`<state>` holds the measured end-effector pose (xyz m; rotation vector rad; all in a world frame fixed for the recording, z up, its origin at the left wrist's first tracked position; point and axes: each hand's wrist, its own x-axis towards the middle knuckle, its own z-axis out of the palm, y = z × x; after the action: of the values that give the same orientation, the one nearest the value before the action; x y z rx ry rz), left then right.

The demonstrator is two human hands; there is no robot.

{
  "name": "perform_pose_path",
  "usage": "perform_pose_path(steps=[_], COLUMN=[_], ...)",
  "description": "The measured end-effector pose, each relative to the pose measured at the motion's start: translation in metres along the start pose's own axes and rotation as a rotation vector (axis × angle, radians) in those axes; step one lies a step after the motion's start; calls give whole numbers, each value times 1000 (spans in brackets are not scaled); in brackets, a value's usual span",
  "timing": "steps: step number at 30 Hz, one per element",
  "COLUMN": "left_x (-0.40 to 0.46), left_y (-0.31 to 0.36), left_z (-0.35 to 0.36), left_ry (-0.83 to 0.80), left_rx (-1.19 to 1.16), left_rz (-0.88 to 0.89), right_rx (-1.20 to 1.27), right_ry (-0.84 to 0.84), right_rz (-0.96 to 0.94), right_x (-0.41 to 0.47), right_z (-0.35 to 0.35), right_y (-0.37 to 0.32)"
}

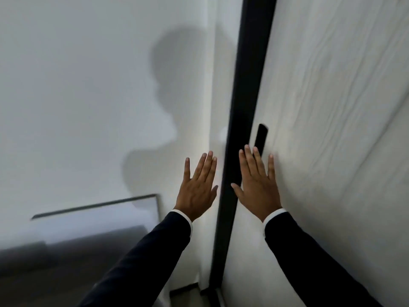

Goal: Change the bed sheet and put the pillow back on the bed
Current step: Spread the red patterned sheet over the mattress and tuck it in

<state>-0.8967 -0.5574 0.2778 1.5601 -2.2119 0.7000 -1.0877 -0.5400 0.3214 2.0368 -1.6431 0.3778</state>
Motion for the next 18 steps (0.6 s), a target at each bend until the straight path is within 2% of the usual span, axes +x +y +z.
perform_pose_path(steps=[10,18], left_x=[-246,-460], left_y=[-34,-34], left_z=[-67,-171], left_ry=[-285,-432], left_rx=[185,324], left_rz=[-432,-838], right_rx=[355,565], right_ry=[-8,-56], right_rz=[-486,-901], right_x=[-109,-209], right_z=[8,-38], right_y=[-143,-311])
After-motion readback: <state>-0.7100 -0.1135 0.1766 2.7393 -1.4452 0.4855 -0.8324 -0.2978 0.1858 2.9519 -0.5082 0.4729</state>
